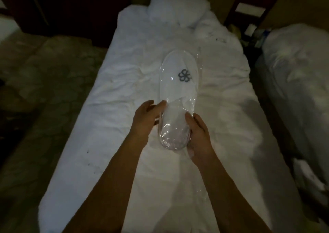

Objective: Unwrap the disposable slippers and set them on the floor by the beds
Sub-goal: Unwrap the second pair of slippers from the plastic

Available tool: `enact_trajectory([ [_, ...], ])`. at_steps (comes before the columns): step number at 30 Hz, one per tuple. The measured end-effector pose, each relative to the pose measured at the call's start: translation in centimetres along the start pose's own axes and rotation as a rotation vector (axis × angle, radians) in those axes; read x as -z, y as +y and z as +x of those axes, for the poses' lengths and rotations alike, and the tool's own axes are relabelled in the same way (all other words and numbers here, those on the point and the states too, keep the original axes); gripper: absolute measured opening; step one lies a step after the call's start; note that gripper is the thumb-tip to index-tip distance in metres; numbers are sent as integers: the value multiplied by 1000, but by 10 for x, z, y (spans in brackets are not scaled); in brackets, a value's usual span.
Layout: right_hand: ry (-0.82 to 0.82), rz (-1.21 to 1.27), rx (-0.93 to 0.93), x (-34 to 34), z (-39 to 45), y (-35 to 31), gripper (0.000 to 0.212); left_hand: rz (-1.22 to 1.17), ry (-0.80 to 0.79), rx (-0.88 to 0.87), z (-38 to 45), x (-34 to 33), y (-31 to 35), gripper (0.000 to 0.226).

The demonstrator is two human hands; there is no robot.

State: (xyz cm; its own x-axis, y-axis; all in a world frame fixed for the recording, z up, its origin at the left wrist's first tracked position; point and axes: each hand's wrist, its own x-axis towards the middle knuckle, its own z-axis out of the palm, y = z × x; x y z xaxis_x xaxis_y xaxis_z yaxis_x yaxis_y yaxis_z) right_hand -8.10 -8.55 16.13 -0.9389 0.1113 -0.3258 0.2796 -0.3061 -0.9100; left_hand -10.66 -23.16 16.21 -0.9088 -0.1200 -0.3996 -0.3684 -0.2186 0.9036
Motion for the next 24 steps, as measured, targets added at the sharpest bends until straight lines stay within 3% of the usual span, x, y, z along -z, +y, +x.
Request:
enact_trajectory([
  [3, -43, 35, 33, -8, 0, -25, 31, -44, -220, -29, -9, 8, 30, 39],
  [6, -100, 26, 72, -18, 0, -44, 32, -7, -299, -82, -15, 6, 52, 29],
  [8, -103, -49, 141, -24, 3, -53, 28, -39, -271, -129, -17, 2, 63, 29],
  [11, 47, -382, 340, -34, 9, -63, 33, -75, -232, -224, -16, -2, 77, 33],
  [14, 296, -863, 720, -38, 6, -67, 43, 35, -165, -306, -13, -5, 88, 28],
  [17, 420, -1183, 1083, -46, -1, -66, 40, 107, -100, -335, -10, -8, 97, 26],
  [21, 315, -1248, 1174, -58, -13, -58, 27, 94, -94, -325, -11, -13, 103, 17],
  [24, 198, -1275, 1098, -60, -20, -40, 30, 67, -109, -357, -12, -15, 103, 23],
])
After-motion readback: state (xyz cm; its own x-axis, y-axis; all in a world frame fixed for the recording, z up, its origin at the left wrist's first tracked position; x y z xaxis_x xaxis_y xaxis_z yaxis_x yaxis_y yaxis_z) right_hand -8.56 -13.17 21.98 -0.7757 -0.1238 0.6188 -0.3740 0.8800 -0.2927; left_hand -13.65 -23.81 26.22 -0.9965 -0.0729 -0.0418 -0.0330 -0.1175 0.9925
